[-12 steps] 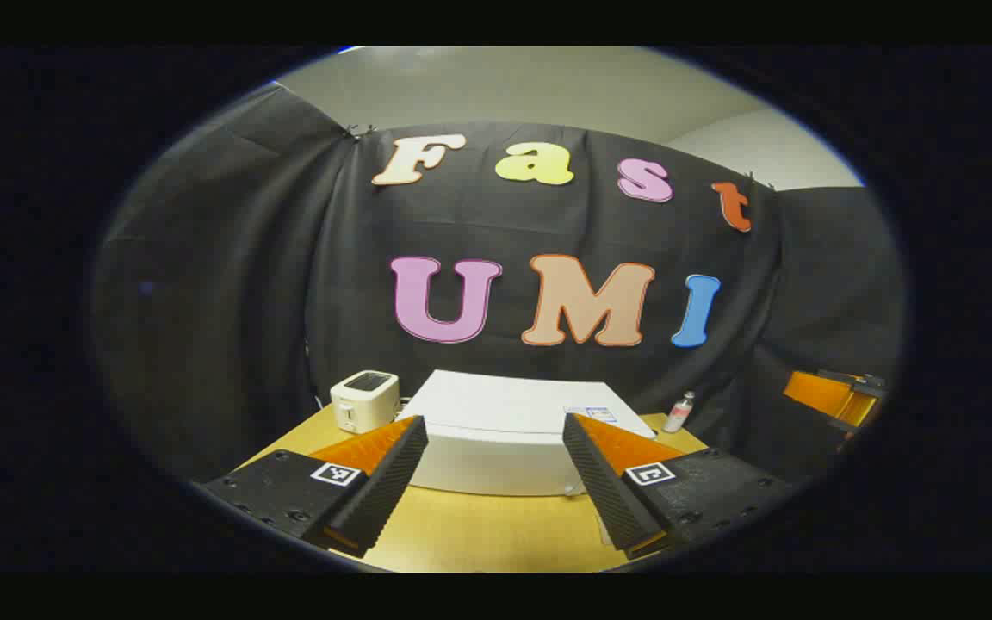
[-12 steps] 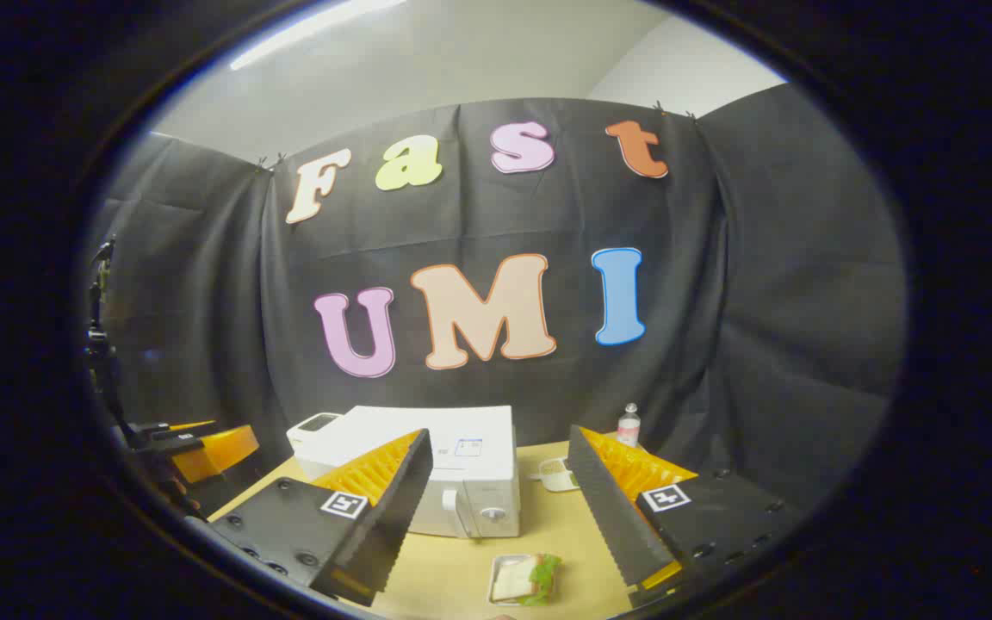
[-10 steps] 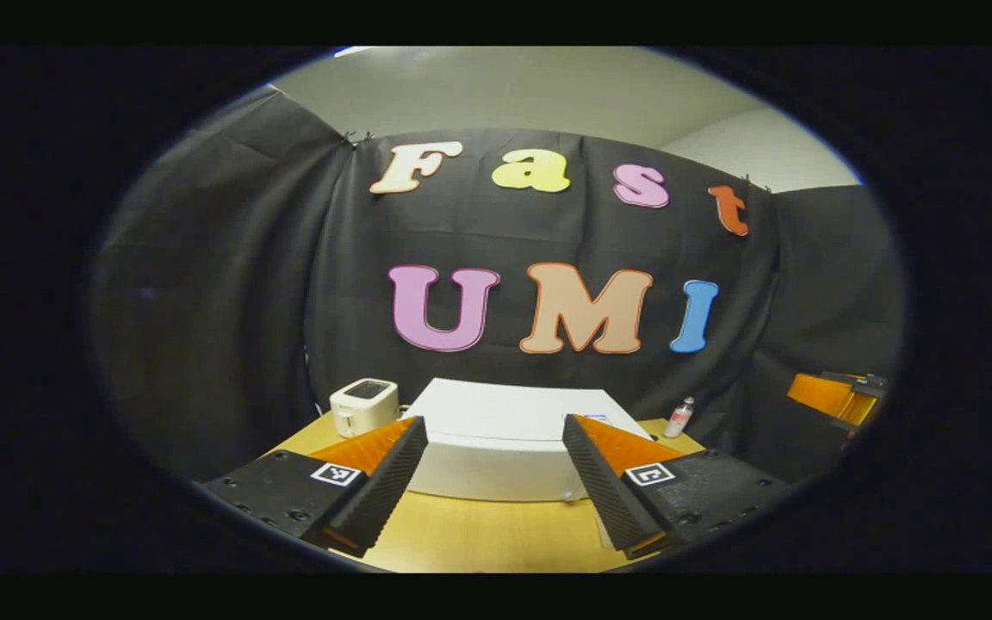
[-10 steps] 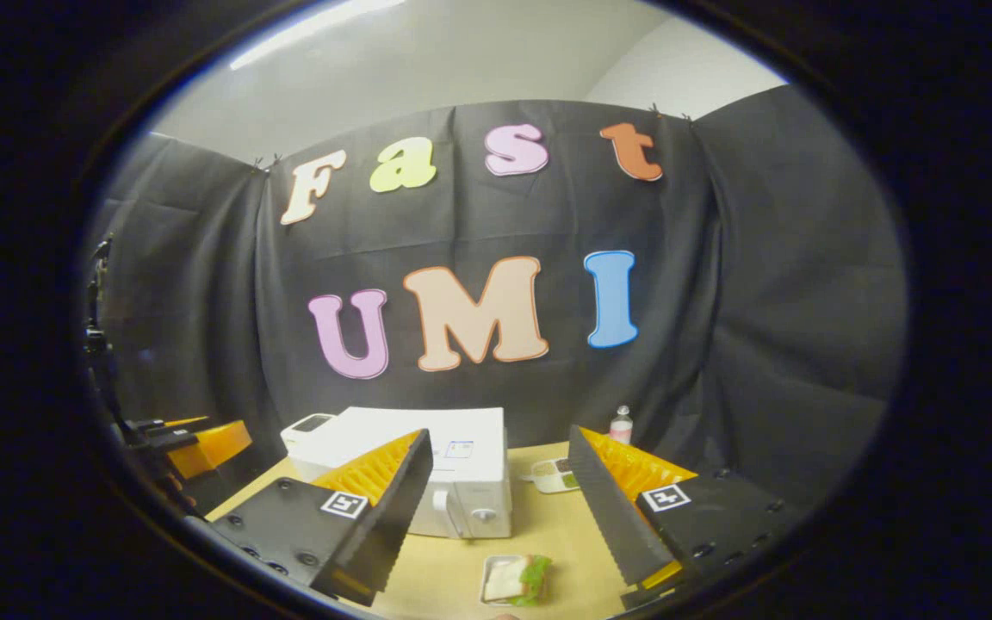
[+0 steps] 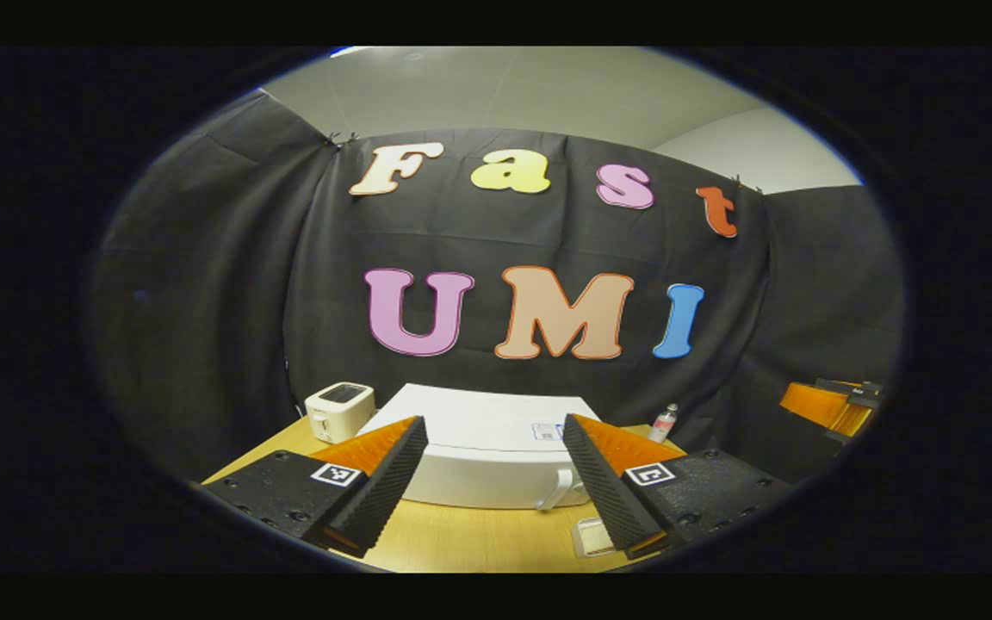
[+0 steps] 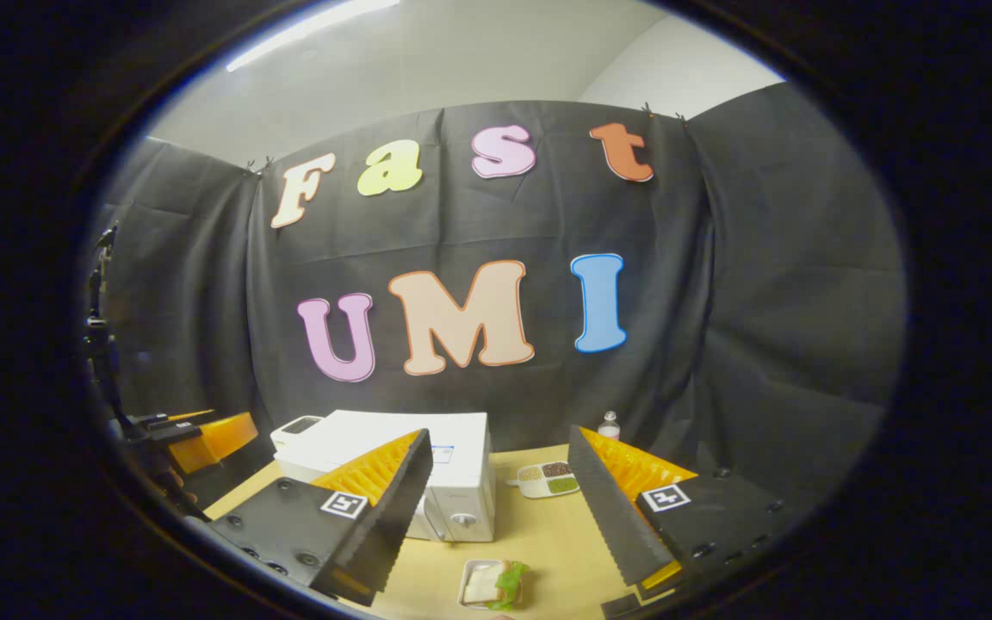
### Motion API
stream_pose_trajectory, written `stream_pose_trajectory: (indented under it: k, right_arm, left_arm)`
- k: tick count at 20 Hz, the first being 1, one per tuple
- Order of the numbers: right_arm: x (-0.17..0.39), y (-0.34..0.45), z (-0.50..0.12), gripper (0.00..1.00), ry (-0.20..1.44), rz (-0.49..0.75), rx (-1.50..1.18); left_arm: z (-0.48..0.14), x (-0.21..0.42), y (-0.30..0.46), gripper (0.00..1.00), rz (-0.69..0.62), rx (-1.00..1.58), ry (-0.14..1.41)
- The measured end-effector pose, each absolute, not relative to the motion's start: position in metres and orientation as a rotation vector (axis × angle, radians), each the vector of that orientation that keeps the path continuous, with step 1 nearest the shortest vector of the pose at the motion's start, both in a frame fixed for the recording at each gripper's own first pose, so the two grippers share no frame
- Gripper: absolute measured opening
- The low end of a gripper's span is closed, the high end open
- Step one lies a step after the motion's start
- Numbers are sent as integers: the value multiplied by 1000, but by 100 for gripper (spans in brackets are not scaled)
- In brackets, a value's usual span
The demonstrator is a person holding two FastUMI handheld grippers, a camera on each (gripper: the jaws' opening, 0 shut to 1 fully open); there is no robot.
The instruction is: Open the microwave oven with the left hand, put the food in, and close the microwave oven.
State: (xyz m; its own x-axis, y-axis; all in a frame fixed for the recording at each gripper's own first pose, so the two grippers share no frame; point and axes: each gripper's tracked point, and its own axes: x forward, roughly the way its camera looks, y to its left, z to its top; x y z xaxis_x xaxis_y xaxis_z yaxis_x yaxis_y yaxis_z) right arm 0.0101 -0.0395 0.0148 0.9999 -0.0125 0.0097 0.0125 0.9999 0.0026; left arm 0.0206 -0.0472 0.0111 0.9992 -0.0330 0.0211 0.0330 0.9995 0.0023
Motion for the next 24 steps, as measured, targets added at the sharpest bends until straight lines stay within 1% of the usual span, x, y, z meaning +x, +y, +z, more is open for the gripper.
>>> stream_pose_trajectory:
  k: [1, 2, 4, 5, 6, 9, 10, 11, 12, 13, 14, 16, 17, 21, 22, 23, 24]
  right_arm:
    - [10, -43, 15, 92, -9, -11, 2]
    - [10, -45, 16, 92, -9, -11, 2]
    - [12, -49, 17, 91, -8, -10, 4]
    - [13, -50, 16, 91, -8, -6, 7]
    - [15, -49, 17, 91, -7, 0, 10]
    - [19, -45, 15, 92, -6, 16, 14]
    - [20, -43, 14, 92, -7, 21, 15]
    - [21, -42, 10, 92, -4, 29, 17]
    - [22, -39, 7, 92, 3, 37, 20]
    - [22, -38, 2, 92, 12, 44, 24]
    - [23, -38, -2, 92, 22, 49, 27]
    - [23, -41, -13, 92, 45, 46, 27]
    - [23, -42, -19, 91, 59, 44, 29]
    - [17, -48, -44, 92, 109, 29, 45]
    - [14, -50, -50, 99, 119, 18, 52]
    - [10, -52, -58, 92, 134, 7, 60]
    - [6, -56, -66, 92, 150, -2, 70]
  left_arm:
    - [11, 22, -48, 93, -26, 9, -21]
    - [11, 23, -47, 95, -19, 16, -21]
    - [11, 22, -48, 96, -13, 18, -20]
    - [12, 21, -50, 96, -16, 14, -24]
    - [13, 19, -51, 93, -15, 13, -27]
    - [12, 17, -48, 96, -7, 33, -23]
    - [11, 16, -47, 93, -2, 40, -20]
    - [8, 15, -47, 93, 2, 44, -16]
    - [4, 15, -47, 96, 3, 44, -7]
    - [-2, 15, -48, 96, 1, 39, 3]
    - [-10, 15, -51, 93, -4, 31, 23]
    - [-35, 15, -59, 93, -24, 1, 91]
    - [-46, 16, -66, 96, -43, -15, 124]
    - [-89, 20, -83, 96, -95, -6, 232]
    - [-100, 21, -85, 96, -102, 5, 258]
    - [-111, 24, -87, 96, -109, 15, 283]
    - [-121, 26, -90, 96, -117, 20, 305]
